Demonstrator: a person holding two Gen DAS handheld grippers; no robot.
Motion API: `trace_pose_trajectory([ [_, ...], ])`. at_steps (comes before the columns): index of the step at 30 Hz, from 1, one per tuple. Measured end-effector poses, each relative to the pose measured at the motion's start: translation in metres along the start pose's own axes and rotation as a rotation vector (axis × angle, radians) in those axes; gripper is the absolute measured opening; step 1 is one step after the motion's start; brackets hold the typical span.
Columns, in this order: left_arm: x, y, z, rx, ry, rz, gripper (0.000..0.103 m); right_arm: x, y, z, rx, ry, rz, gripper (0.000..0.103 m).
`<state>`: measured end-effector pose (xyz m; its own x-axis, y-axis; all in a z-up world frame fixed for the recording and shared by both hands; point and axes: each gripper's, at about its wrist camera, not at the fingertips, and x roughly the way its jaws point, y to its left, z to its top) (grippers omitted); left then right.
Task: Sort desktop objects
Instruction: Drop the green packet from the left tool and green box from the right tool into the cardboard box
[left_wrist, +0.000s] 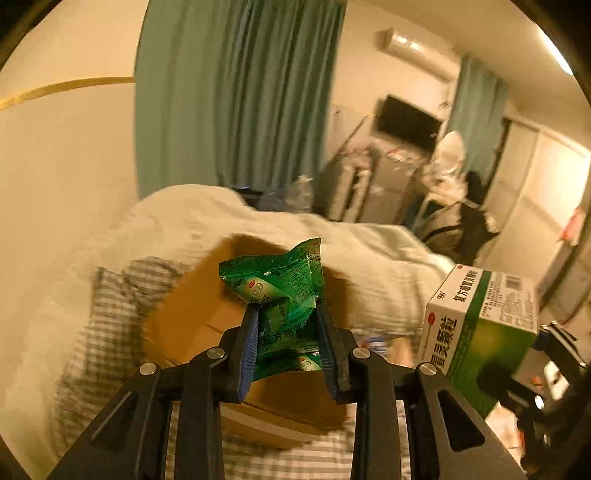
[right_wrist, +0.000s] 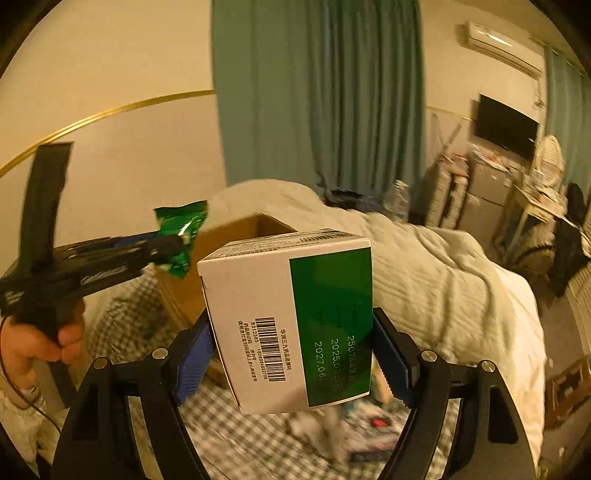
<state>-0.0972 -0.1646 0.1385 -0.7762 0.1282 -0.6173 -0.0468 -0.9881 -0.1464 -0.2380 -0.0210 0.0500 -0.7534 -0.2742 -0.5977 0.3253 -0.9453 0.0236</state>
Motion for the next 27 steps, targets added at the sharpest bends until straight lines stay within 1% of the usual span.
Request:
trace_pose_trajectory([
  [2, 0.017, 0.016, 0.003, 0.014, 0.034, 0.068, 0.031, 0.02, 0.02, 0.009, -0.009, 0.003, 0.026, 0.079],
  [3, 0.026, 0.022, 0.002, -0.007, 0.044, 0.086, 0.031, 0.031, 0.027, 0.012, -0.01, 0.006, 0.044, 0.079],
  [4, 0.034, 0.032, 0.003, -0.03, 0.063, 0.082, 0.031, 0.043, 0.034, 0.015, -0.012, 0.008, 0.062, 0.079],
  [5, 0.045, 0.034, 0.002, -0.046, 0.079, 0.074, 0.031, 0.055, 0.038, 0.016, -0.011, 0.02, 0.073, 0.079],
  [7, 0.066, 0.049, -0.001, -0.1, 0.135, 0.033, 0.031, 0.08, 0.042, 0.017, 0.003, 0.049, 0.078, 0.079],
  [8, 0.074, 0.054, -0.005, -0.122, 0.152, 0.026, 0.031, 0.094, 0.044, 0.016, 0.015, 0.071, 0.09, 0.079],
  [11, 0.087, 0.064, -0.014, -0.131, 0.159, 0.02, 0.031, 0.119, 0.048, 0.012, 0.036, 0.103, 0.091, 0.079],
  [13, 0.091, 0.065, -0.018, -0.134, 0.16, -0.006, 0.031, 0.133, 0.047, 0.01, 0.033, 0.122, 0.081, 0.079],
  [15, 0.094, 0.065, -0.022, -0.145, 0.167, -0.035, 0.031, 0.141, 0.05, 0.01, 0.033, 0.129, 0.072, 0.079],
  [18, 0.098, 0.061, -0.022, -0.131, 0.178, -0.038, 0.031, 0.151, 0.049, 0.01, 0.046, 0.124, 0.078, 0.081],
  [19, 0.099, 0.059, -0.02, -0.131, 0.182, -0.038, 0.036, 0.152, 0.049, 0.01, 0.052, 0.121, 0.083, 0.082],
  [20, 0.099, 0.057, -0.016, -0.137, 0.186, -0.039, 0.047, 0.151, 0.044, 0.01, 0.056, 0.121, 0.09, 0.083],
  [21, 0.096, 0.055, -0.014, -0.152, 0.182, -0.055, 0.054, 0.148, 0.042, 0.009, 0.06, 0.114, 0.097, 0.088],
  [22, 0.092, 0.057, -0.014, -0.175, 0.172, -0.081, 0.069, 0.142, 0.044, 0.009, 0.064, 0.105, 0.093, 0.093],
  [23, 0.086, 0.059, -0.012, -0.198, 0.157, -0.114, 0.076, 0.137, 0.044, 0.008, 0.064, 0.093, 0.088, 0.094],
  [24, 0.081, 0.06, -0.012, -0.212, 0.149, -0.129, 0.077, 0.131, 0.045, 0.009, 0.061, 0.084, 0.086, 0.094],
  [27, 0.068, 0.06, -0.008, -0.209, 0.147, -0.117, 0.077, 0.109, 0.038, 0.01, 0.062, 0.067, 0.08, 0.094],
])
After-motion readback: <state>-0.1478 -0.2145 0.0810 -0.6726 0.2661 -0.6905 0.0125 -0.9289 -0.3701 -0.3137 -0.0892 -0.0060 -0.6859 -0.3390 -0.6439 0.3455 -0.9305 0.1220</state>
